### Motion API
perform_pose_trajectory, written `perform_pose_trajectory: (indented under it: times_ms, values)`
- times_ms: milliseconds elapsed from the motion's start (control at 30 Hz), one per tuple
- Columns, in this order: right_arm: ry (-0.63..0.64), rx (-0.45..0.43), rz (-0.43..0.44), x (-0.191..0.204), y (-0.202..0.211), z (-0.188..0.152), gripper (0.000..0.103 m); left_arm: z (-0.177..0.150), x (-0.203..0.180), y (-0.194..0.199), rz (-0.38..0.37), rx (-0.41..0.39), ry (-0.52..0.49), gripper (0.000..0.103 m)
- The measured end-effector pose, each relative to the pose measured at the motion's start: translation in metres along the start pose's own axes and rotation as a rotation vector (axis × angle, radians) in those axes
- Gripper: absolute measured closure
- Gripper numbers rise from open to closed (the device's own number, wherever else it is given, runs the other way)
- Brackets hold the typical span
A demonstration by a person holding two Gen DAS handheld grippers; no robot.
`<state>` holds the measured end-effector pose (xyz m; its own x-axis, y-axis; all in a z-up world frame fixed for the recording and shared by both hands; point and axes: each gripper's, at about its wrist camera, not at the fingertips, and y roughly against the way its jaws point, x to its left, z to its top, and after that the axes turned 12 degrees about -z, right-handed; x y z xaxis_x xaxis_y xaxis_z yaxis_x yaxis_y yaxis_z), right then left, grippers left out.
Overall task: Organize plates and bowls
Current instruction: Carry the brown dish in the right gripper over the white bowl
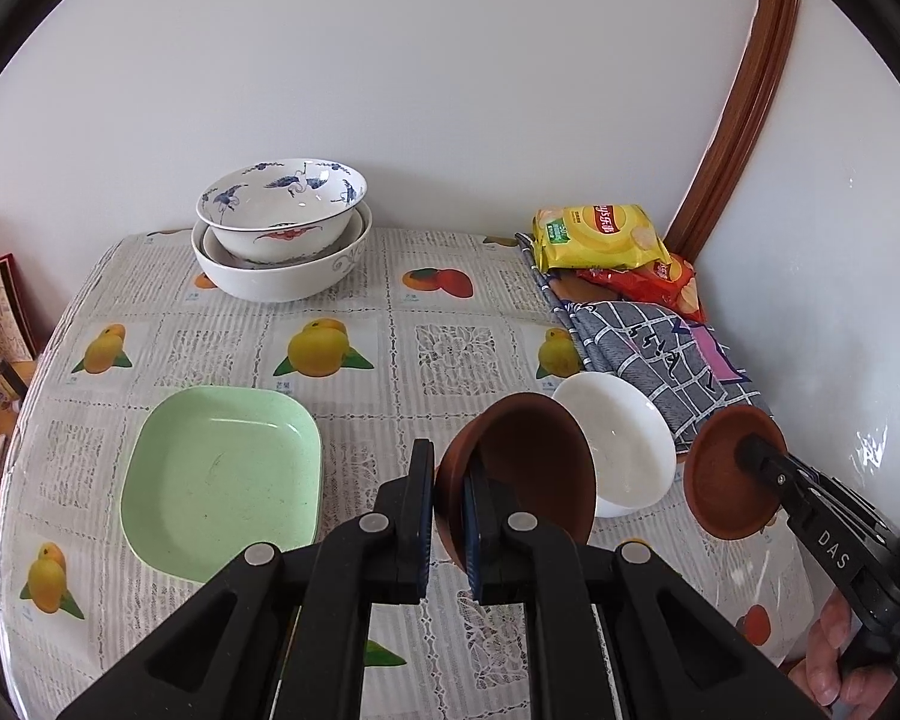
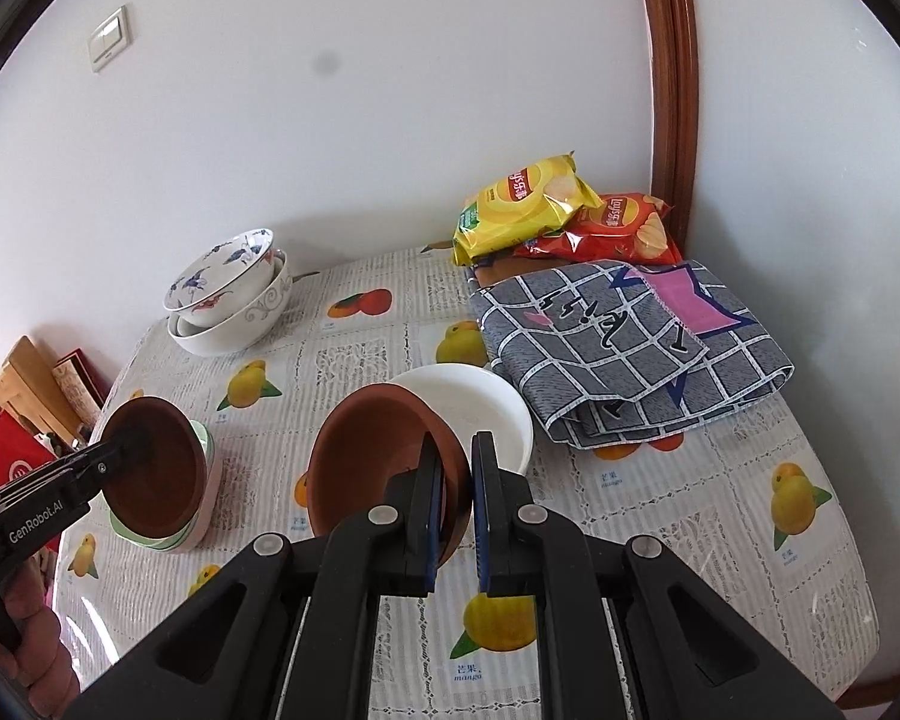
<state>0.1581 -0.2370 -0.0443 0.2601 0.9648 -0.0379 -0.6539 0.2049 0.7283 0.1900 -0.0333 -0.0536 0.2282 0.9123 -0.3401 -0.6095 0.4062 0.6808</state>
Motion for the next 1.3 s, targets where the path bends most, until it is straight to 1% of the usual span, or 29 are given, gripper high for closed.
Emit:
perform_pose_trajectory:
  times_ms: [367,467,767,1300]
  values:
    - [0.001,0.040,-0.021,0.003,-0.025,0.002,0.094,0.004,0.012,-0.009,0.006,0.012,0.015,0.094]
    - [0.004,0.046,-0.025,0.005,-0.029,0.003,0.094,0.006,0.015,-0.014,0.000,0.026,0.021,0.094]
    - [0.013,0.074,-0.022,0.010,-0.046,0.002,0.094,0.009,0.019,-0.025,0.002,0.033,0.024,0.094]
    - [0.028,0.106,-0.031,0.014,-0.072,0.004,0.094,0.013,0.029,-0.048,0.004,0.060,0.065,0.094]
